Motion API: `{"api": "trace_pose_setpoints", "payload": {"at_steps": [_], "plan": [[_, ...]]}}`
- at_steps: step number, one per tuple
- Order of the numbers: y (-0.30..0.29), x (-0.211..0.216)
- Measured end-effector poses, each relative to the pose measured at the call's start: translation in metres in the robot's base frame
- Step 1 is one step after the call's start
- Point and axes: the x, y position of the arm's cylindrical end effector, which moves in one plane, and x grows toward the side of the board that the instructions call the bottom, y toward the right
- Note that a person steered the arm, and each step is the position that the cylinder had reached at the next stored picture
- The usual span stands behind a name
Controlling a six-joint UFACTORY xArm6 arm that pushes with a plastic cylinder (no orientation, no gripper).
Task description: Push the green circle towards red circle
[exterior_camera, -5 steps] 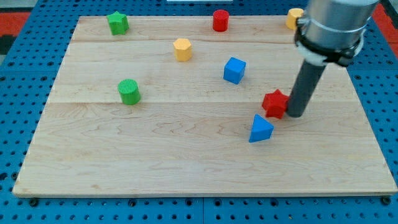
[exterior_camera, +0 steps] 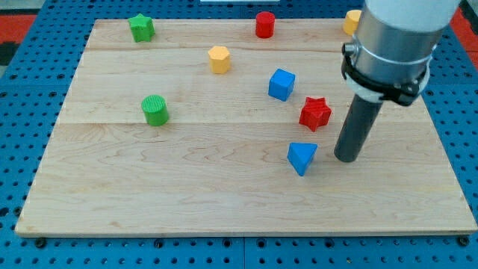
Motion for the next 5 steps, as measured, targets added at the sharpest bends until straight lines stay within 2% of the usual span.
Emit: {"api": "trace_pose_setpoints", "payload": {"at_steps": [3, 5], "plan": [[-0.174, 0.004], [-0.250, 0.004]]}}
